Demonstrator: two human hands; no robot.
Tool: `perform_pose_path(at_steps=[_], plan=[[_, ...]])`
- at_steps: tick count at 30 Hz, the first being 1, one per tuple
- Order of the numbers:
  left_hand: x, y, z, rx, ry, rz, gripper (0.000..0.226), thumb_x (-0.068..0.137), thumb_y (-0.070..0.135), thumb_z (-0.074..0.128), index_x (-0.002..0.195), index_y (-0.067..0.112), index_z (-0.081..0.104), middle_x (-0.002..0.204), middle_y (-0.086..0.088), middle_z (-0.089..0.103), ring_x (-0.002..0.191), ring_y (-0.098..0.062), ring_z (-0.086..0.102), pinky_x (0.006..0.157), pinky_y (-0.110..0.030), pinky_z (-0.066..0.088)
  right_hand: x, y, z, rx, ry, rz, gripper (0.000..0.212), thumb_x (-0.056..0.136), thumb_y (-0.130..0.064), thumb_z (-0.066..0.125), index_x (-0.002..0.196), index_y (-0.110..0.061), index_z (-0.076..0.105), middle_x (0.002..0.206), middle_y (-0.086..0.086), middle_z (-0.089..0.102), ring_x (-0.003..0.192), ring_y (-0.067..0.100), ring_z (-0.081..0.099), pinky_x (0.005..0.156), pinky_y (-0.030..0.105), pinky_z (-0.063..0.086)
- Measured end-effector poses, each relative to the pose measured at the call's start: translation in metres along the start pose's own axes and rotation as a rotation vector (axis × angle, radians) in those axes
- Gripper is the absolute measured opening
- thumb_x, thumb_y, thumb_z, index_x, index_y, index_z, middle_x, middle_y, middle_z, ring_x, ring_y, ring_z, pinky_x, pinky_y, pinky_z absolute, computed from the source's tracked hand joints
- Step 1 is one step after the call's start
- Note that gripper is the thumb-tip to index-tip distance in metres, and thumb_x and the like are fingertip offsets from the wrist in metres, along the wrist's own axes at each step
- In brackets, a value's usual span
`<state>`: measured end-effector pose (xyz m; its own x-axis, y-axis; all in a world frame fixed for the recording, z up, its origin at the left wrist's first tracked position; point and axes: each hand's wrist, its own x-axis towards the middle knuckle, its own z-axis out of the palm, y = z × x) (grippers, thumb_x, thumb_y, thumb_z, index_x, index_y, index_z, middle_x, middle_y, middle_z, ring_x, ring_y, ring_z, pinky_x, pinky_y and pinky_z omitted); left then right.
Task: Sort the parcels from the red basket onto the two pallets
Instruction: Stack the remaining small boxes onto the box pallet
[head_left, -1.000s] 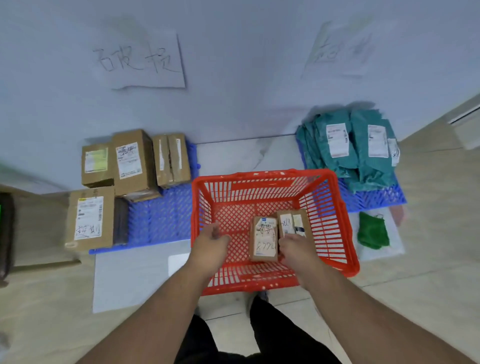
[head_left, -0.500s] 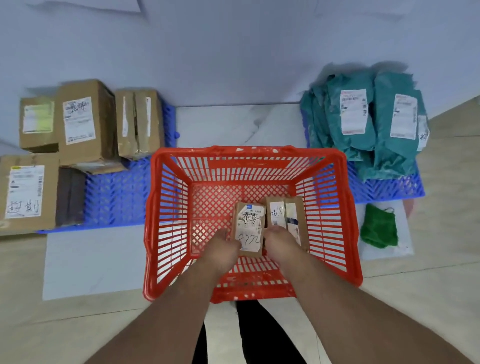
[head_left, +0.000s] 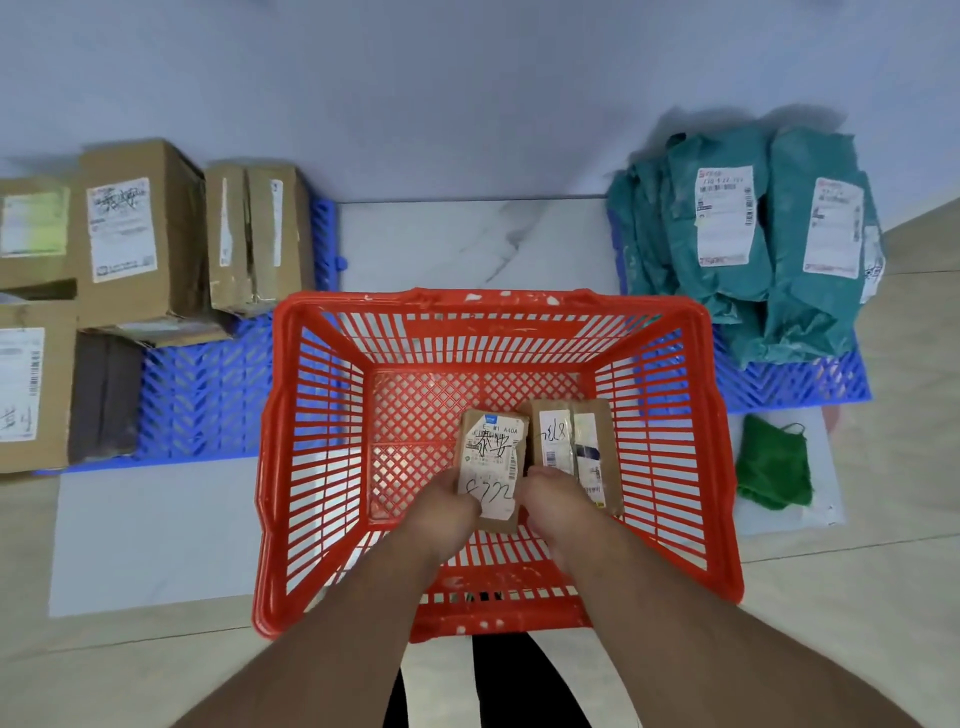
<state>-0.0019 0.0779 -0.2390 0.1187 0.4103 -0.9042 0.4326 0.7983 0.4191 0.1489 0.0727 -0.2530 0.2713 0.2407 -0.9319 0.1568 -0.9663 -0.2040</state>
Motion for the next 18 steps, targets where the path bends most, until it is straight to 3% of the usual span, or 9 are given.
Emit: perform_pose_path(at_steps=[2,4,7,11,18], plan=[[-0.008,0.004,-0.005,-0.033,0.018,-0.004,0.054,0.098,0.001,0.046,0.147,0.021,0.056,0.13,0.002,0.069,0.097,-0.002,0.06,0.066,-0.016,0.045,-0.008,-0.002,-0.003,0.039,-0.007,-0.006,0.023,0.096,-0.013,0.056,0.109,-0.013,0.075,0.116,0.009,0.076,0.107,0.028,0.067,0.094,0.045,0.061],[-0.022,0.012,-0.012,-0.051,0.032,0.003,0.053,0.097,0.001,0.046,0.144,0.023,0.057,0.116,0.009,0.069,0.099,-0.002,0.062,0.067,-0.018,0.049,-0.023,-0.008,-0.006,0.107,-0.047,-0.006,0.022,0.096,-0.018,0.058,0.107,-0.017,0.078,0.112,0.004,0.078,0.109,0.027,0.069,0.102,0.048,0.058],[-0.052,0.028,-0.022,-0.086,0.058,0.018,0.05,0.097,-0.001,0.047,0.137,0.024,0.061,0.108,0.012,0.072,0.101,-0.007,0.066,0.069,-0.02,0.053,-0.053,-0.02,-0.013,0.182,-0.073,-0.016,0.029,0.096,-0.018,0.053,0.106,-0.017,0.08,0.108,0.004,0.082,0.108,0.029,0.073,0.103,0.053,0.059],[-0.101,0.05,-0.036,-0.131,0.109,0.083,0.048,0.095,-0.003,0.05,0.131,0.023,0.066,0.115,0.006,0.075,0.108,-0.016,0.069,0.086,-0.03,0.058,-0.107,-0.039,-0.024,0.207,-0.132,-0.132,0.029,0.09,-0.024,0.06,0.109,-0.024,0.082,0.1,0.0,0.085,0.101,0.027,0.079,0.099,0.049,0.061],[-0.187,0.075,-0.079,-0.236,0.255,0.266,0.056,0.086,-0.006,0.05,0.13,0.023,0.07,0.116,0.001,0.079,0.106,-0.022,0.075,0.098,-0.046,0.06,-0.192,-0.084,-0.015,0.214,-0.242,-0.415,0.041,0.094,-0.001,0.054,0.124,-0.018,0.076,0.109,0.003,0.084,0.102,0.026,0.081,0.098,0.05,0.063]])
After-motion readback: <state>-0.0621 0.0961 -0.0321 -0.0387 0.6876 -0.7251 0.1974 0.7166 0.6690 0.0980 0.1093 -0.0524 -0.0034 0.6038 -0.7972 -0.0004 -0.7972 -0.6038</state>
